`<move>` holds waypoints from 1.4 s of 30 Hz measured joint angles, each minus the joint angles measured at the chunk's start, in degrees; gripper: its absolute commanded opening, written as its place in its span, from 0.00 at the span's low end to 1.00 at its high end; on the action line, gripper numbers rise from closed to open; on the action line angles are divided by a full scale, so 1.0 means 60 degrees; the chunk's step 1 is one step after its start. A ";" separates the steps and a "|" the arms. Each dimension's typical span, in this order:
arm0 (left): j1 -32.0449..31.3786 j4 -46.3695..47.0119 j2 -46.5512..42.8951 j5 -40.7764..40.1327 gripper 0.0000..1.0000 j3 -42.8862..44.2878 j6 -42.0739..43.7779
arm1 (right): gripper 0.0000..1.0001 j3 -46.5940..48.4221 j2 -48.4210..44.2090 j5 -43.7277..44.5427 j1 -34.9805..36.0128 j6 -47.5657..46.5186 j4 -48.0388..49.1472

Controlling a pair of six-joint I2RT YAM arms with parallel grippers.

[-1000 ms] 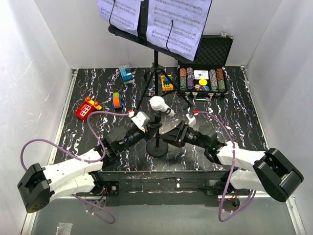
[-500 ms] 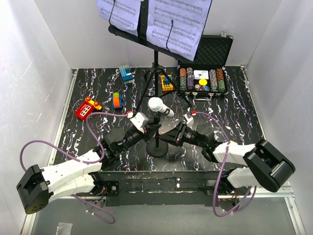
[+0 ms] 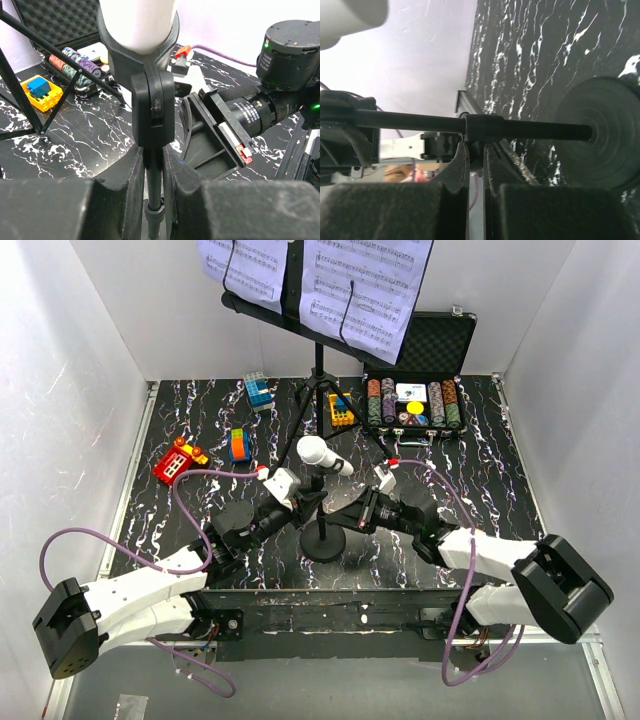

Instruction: Pack up the instrument practice props

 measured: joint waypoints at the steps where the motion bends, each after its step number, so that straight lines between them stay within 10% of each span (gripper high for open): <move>1: 0.0000 0.0007 0.0000 -0.0022 0.00 0.0000 -0.0015 | 0.01 0.0138 -0.0208 0.0084 0.0018 -0.0415 -0.0492; 14: -0.0007 0.0044 0.0120 -0.0095 0.00 0.0055 -0.0182 | 0.01 0.1370 -0.2302 0.4969 0.2896 -0.7945 -0.4532; 25: -0.0117 -0.0029 0.0648 -0.0131 0.00 0.0178 -0.0102 | 0.01 0.1384 -0.0962 1.0455 0.6040 -1.4477 -0.3038; 36: -0.0233 -0.0007 0.0747 -0.0215 0.00 0.0160 -0.0044 | 0.01 0.1166 -0.0087 1.2010 0.6940 -1.7515 -0.1639; 42: -0.0251 -0.0007 0.0761 -0.0229 0.00 0.0160 -0.0044 | 0.64 0.1417 -0.0346 1.2276 0.6976 -1.6935 -0.2546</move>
